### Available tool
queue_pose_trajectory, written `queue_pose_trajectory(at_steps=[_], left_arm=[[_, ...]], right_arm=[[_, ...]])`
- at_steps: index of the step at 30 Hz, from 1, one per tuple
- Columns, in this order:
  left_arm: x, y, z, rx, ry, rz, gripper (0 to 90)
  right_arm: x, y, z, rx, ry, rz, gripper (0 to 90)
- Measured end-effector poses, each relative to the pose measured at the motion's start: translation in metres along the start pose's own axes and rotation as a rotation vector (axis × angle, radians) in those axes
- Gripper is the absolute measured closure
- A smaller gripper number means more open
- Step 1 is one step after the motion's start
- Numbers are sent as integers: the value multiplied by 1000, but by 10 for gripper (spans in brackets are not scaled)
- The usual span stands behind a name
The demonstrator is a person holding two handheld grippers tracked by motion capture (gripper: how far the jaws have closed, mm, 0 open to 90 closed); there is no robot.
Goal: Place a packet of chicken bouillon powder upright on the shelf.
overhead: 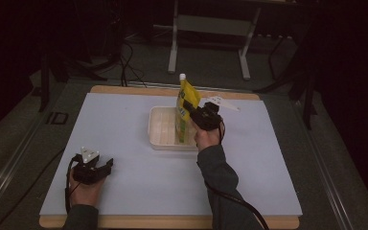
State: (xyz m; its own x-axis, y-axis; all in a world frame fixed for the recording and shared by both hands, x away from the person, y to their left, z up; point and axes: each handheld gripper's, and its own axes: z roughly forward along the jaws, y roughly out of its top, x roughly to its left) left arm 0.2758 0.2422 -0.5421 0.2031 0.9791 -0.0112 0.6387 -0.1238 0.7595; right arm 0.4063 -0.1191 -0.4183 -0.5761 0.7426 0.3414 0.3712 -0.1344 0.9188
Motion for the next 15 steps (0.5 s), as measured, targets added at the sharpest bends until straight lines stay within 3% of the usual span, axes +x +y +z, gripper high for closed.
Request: queue_pose_trajectory(at_steps=[15], left_arm=[[1, 0, 0, 0, -2, 1, 424]], right_arm=[[3, -8, 6, 2, -5, -47, 900]])
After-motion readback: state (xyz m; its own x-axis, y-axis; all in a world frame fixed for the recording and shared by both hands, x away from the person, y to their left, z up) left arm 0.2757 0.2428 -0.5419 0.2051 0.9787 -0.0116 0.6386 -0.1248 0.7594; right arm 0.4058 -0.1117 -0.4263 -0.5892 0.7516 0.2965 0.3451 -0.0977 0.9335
